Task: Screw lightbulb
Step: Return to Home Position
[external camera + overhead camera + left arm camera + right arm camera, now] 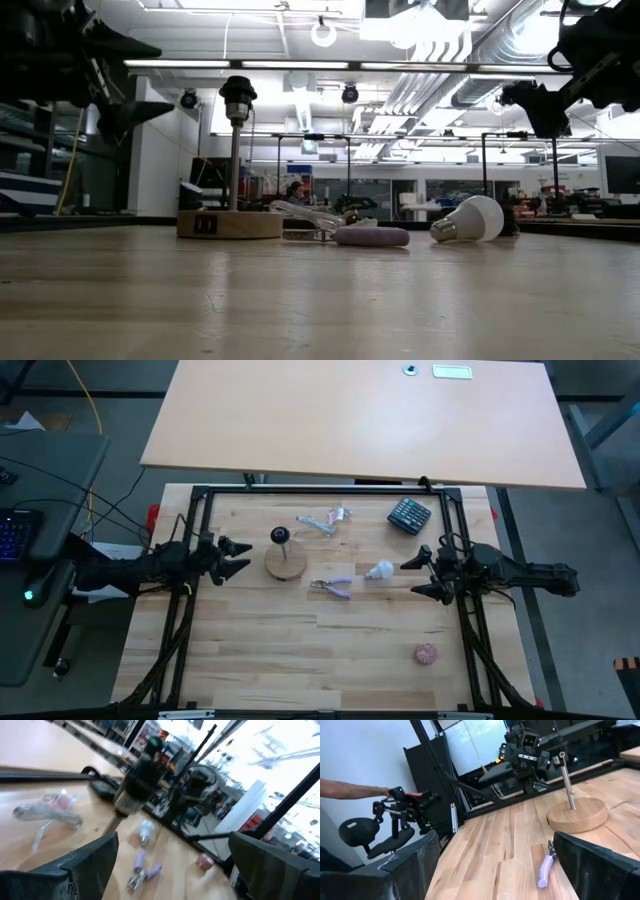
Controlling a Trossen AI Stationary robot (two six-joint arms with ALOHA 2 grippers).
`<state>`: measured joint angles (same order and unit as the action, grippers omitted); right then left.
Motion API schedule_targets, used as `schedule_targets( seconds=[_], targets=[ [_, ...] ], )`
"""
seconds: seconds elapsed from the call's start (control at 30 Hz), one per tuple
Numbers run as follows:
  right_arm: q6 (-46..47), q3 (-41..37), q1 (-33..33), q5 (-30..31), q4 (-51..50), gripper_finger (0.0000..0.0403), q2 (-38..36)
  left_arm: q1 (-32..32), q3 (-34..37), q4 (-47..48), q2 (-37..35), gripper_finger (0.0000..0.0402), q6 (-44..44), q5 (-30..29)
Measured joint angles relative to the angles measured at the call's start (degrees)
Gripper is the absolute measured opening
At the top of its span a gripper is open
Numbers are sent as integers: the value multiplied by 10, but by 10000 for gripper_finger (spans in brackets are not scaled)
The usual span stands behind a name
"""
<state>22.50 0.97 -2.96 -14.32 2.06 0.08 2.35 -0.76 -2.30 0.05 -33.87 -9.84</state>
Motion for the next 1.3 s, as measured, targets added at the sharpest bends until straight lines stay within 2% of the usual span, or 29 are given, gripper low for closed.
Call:
schedule_targets(
  seconds=[0.13, 1.3],
  targets=[
    [0, 0, 0, 3, -1, 380, 5, -1, 1, -23, 1, 369, 0, 1],
    [0, 0, 0, 3, -3, 380, 8, -2, 1, -18, 4, 369, 0, 1]
  ],
)
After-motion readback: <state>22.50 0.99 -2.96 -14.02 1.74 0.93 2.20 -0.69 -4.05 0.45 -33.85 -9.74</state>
